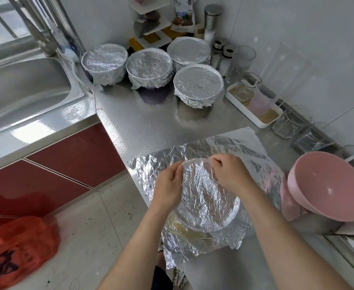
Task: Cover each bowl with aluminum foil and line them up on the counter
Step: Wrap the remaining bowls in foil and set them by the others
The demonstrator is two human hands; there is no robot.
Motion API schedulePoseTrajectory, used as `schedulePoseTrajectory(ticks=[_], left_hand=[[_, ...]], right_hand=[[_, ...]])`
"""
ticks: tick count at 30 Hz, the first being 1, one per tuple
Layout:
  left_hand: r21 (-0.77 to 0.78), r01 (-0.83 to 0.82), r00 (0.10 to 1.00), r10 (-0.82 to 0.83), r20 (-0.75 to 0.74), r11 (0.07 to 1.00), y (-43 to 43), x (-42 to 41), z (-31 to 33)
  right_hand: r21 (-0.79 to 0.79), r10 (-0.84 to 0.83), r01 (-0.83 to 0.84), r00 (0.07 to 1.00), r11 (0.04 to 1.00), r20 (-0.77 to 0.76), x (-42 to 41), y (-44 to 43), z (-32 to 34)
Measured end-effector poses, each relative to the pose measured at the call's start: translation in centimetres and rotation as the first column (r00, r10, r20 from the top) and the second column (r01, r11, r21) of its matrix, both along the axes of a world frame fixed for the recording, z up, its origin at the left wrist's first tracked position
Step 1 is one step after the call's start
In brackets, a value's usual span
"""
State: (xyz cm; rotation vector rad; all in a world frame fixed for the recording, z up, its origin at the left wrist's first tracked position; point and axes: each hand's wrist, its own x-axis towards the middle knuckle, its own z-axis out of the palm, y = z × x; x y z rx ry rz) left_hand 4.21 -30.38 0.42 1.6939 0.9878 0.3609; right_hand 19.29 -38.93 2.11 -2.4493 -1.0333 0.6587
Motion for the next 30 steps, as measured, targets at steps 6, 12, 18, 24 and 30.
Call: schedulePoseTrajectory(ticks=[6, 12, 18, 24, 30], left_hand=[[0.004, -0.185, 0.983, 0.185, 0.018, 0.983, -3.0, -1.5, 0.3], [-0.140, -0.315, 0.946, 0.323, 0.032, 0.939, -6.3, -3.7, 1.1], [-0.166, -0.248, 0.968, 0.236, -0.089, 0.955, -7.0, -4.4, 2.1], [-0.044, -0.256, 0.961, 0.249, -0.121, 0.966, -2.6, -3.0, 2.4], [0.108, -0.086, 0.980, 0.104, -0.168, 0.990, -0.4, 0.1, 1.5]], right_hand=[[-0.012, 0.161, -0.160, 0.985, 0.987, 0.069, -0.4, 0.8, 1.9], [-0.171, 0.499, -0.477, 0.858, 0.862, 0.121, -2.5, 4.7, 3.4], [-0.169, 0.567, -0.547, 0.817, 0.820, 0.107, -3.9, 4.8, 3.4], [0.247, -0.159, 0.156, 0.987, 0.956, -0.010, -2.2, -1.4, 2.8], [0.069, -0.141, 0.145, 0.988, 0.987, -0.059, -1.9, -2.2, 1.6]])
